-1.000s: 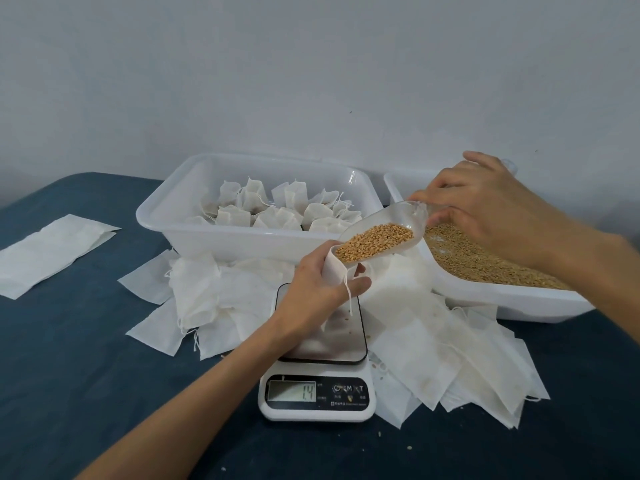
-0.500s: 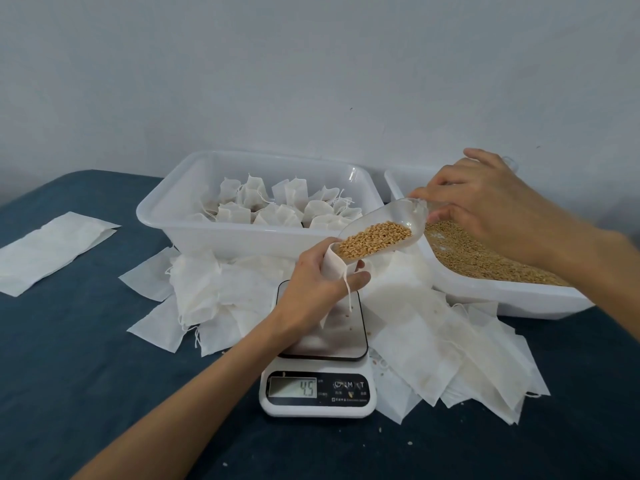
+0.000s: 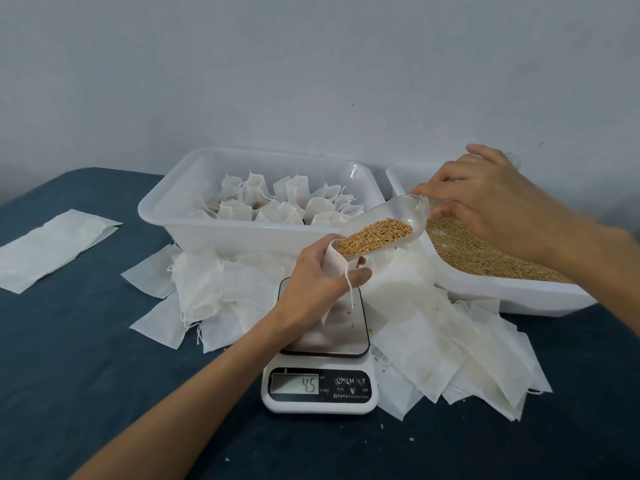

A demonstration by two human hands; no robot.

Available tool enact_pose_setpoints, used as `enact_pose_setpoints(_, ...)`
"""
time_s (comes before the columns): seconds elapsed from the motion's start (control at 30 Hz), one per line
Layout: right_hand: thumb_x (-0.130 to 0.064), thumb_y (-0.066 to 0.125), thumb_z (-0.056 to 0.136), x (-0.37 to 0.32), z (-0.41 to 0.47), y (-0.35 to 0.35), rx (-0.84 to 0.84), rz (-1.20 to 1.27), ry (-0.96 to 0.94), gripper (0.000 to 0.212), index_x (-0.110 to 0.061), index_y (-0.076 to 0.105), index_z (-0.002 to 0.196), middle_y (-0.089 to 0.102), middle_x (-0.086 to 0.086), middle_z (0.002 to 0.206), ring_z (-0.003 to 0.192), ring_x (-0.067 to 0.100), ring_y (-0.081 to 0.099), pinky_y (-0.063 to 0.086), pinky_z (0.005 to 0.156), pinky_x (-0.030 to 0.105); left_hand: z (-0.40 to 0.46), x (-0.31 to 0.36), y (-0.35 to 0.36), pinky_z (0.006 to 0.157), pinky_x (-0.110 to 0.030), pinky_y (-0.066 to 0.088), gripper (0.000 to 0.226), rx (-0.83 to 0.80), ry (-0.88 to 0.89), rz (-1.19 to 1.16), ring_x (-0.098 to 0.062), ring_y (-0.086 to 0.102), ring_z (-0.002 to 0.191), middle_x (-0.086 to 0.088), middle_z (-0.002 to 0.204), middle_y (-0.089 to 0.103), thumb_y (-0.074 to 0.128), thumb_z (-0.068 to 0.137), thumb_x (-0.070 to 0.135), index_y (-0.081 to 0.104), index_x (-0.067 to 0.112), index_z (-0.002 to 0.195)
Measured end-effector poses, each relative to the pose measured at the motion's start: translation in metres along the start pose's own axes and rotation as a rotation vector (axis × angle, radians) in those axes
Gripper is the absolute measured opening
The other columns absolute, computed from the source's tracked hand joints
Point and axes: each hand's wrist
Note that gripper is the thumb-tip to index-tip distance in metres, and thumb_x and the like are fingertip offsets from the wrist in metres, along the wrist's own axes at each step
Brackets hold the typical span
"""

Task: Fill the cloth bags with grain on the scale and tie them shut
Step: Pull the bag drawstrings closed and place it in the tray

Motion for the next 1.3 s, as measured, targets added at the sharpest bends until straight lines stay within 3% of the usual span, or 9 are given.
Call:
enact_pose_setpoints(0.1, -0.005, 0.067, 0.092, -0.0015, 0.0, -0.0004, 0.003, -0.002, -0.001, 0.033, -0.012, 0.071, 0.124, 0.07, 0.01, 0.106, 0.106, 0.035, 0.061, 0.022, 0.118, 0.054, -0.0001, -0.0002, 0.0001, 0.093, -0.035, 0.058, 0.027, 0.003, -0.008, 0.002, -0.012, 0.073, 0.1, 0.003, 0.099, 0.077, 0.082, 0.086, 0.011, 0.071, 0.019, 0.109)
enact_pose_setpoints(0.27, -0.007, 0.065, 0.093, -0.0029, 0.0002, -0.0017, -0.004, 0.006, 0.011, 0.033, -0.012, 0.07, 0.125, 0.07, 0.01, 0.108, 0.108, 0.034, 0.061, 0.02, 0.119, 0.052, 0.0002, -0.0018, 0.0, 0.087, -0.024, 0.057, 0.028, 0.006, -0.023, -0.005, -0.008, 0.074, 0.101, 0.006, 0.101, 0.077, 0.082, 0.086, 0.01, 0.07, 0.019, 0.11)
enact_pose_setpoints(0.43, -0.005, 0.067, 0.092, -0.0044, 0.0006, -0.0005, -0.012, 0.006, 0.017, 0.033, -0.012, 0.07, 0.125, 0.07, 0.01, 0.109, 0.109, 0.035, 0.06, 0.02, 0.119, 0.052, 0.0002, -0.0016, 0.0007, 0.097, -0.041, 0.057, 0.034, 0.019, -0.031, -0.007, -0.009, 0.074, 0.103, 0.007, 0.105, 0.077, 0.084, 0.085, 0.011, 0.069, 0.019, 0.115)
enact_pose_setpoints(0.57, -0.007, 0.066, 0.093, -0.0036, 0.0005, 0.0004, -0.005, -0.004, 0.01, 0.032, -0.012, 0.07, 0.125, 0.069, 0.01, 0.108, 0.108, 0.035, 0.061, 0.021, 0.119, 0.053, 0.0008, -0.0022, 0.0008, 0.094, -0.033, 0.057, 0.034, 0.032, -0.03, -0.013, -0.011, 0.075, 0.102, 0.008, 0.103, 0.078, 0.084, 0.081, 0.014, 0.07, 0.022, 0.112)
enact_pose_setpoints(0.83, -0.012, 0.067, 0.093, -0.0037, 0.0006, 0.0006, 0.009, -0.004, 0.006, 0.031, -0.012, 0.071, 0.124, 0.07, 0.009, 0.106, 0.108, 0.034, 0.061, 0.021, 0.119, 0.053, 0.0016, -0.0023, 0.0009, 0.103, -0.055, 0.054, 0.038, 0.055, -0.04, 0.014, -0.019, 0.074, 0.107, 0.004, 0.105, 0.078, 0.085, 0.075, 0.024, 0.072, 0.026, 0.111)
enact_pose_setpoints(1.03, -0.011, 0.069, 0.093, -0.0043, 0.0007, 0.0, 0.005, -0.003, 0.014, 0.032, -0.013, 0.07, 0.125, 0.07, 0.008, 0.108, 0.109, 0.033, 0.061, 0.021, 0.12, 0.052, 0.0012, -0.0012, 0.0007, 0.103, -0.057, 0.052, 0.044, 0.064, -0.065, 0.02, -0.022, 0.073, 0.108, 0.003, 0.108, 0.078, 0.087, 0.072, 0.031, 0.072, 0.024, 0.112)
enact_pose_setpoints(1.3, -0.01, 0.068, 0.093, -0.0046, 0.0012, 0.0006, 0.007, -0.01, 0.013, 0.032, -0.012, 0.071, 0.124, 0.07, 0.009, 0.107, 0.109, 0.034, 0.061, 0.02, 0.12, 0.051, 0.0019, -0.0017, 0.0008, 0.103, -0.053, 0.054, 0.044, 0.071, -0.067, 0.031, -0.02, 0.073, 0.107, 0.007, 0.107, 0.078, 0.088, 0.068, 0.038, 0.071, 0.036, 0.108)
Point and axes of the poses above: each hand's wrist, its own z-axis towards the middle knuckle, its own y-axis out of the palm, x = y × z
